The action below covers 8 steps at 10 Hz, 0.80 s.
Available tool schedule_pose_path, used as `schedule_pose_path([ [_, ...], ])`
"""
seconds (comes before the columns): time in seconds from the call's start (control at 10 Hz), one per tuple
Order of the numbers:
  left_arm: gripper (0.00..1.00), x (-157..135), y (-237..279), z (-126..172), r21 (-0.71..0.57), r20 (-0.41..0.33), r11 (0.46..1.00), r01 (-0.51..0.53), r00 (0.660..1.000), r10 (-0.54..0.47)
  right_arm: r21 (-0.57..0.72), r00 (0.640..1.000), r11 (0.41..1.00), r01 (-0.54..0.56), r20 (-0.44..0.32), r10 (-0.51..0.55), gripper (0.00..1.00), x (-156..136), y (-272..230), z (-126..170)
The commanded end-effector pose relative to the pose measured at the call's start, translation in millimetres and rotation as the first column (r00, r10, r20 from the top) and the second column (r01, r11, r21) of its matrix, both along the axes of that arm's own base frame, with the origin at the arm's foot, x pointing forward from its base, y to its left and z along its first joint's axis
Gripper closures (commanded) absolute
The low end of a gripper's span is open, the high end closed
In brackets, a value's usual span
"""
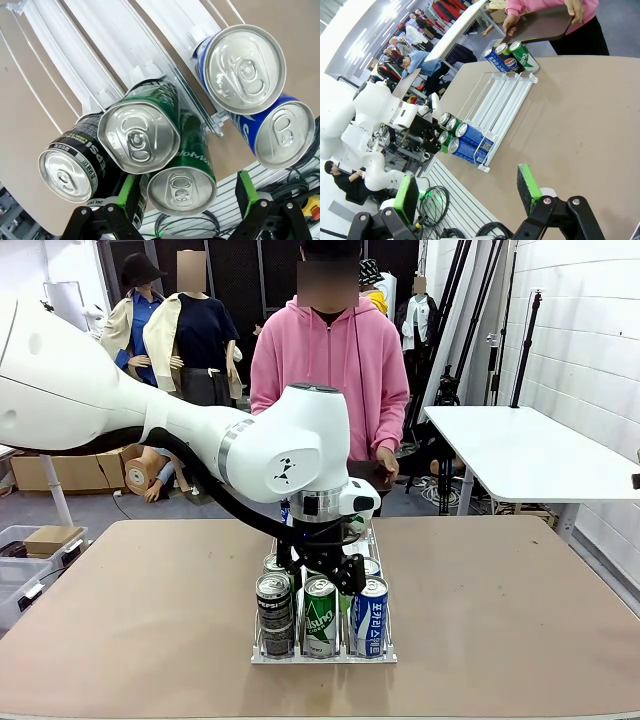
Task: Retrieve and hand over the desired beverage to the person.
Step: Pick up a can of the same type that the person held from the Automatic Can Dispenser.
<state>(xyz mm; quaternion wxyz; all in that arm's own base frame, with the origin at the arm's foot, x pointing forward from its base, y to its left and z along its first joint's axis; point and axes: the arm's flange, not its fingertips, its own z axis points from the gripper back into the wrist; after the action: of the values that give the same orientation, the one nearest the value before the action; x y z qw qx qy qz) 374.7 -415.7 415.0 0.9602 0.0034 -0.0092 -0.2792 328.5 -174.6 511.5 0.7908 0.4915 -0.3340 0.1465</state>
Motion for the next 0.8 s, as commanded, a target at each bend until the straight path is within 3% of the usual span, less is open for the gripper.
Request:
schedule_pose_path([
  [0.0,0.00,-1.6,-4.2,-5.8,0.015,0.029,1.000,-0.022,0.999,0.021,0.026,1.000,1.000,0.000,0.017,0.000,0.00,1.5,0.0,1.2],
  [0.4,0.03,0.4,-7.2,-12.7,0.017,0.026,1.000,-0.018,1.000,0.018,0.026,1.000,1.000,0.000,0.017,0.000,0.00,1.5,0.0,1.2],
  [0.5,0.09,0.6,-7.7,-13.5,0.020,0.024,1.000,-0.018,1.000,0.018,0.026,1.000,1.000,0.000,0.017,0.000,0.00,1.5,0.0,1.2],
  [0.7,0.30,0.9,-8.2,-14.3,0.020,0.026,1.000,-0.017,1.000,0.017,0.026,1.000,1.000,0.000,0.017,0.000,0.00,1.5,0.0,1.2],
])
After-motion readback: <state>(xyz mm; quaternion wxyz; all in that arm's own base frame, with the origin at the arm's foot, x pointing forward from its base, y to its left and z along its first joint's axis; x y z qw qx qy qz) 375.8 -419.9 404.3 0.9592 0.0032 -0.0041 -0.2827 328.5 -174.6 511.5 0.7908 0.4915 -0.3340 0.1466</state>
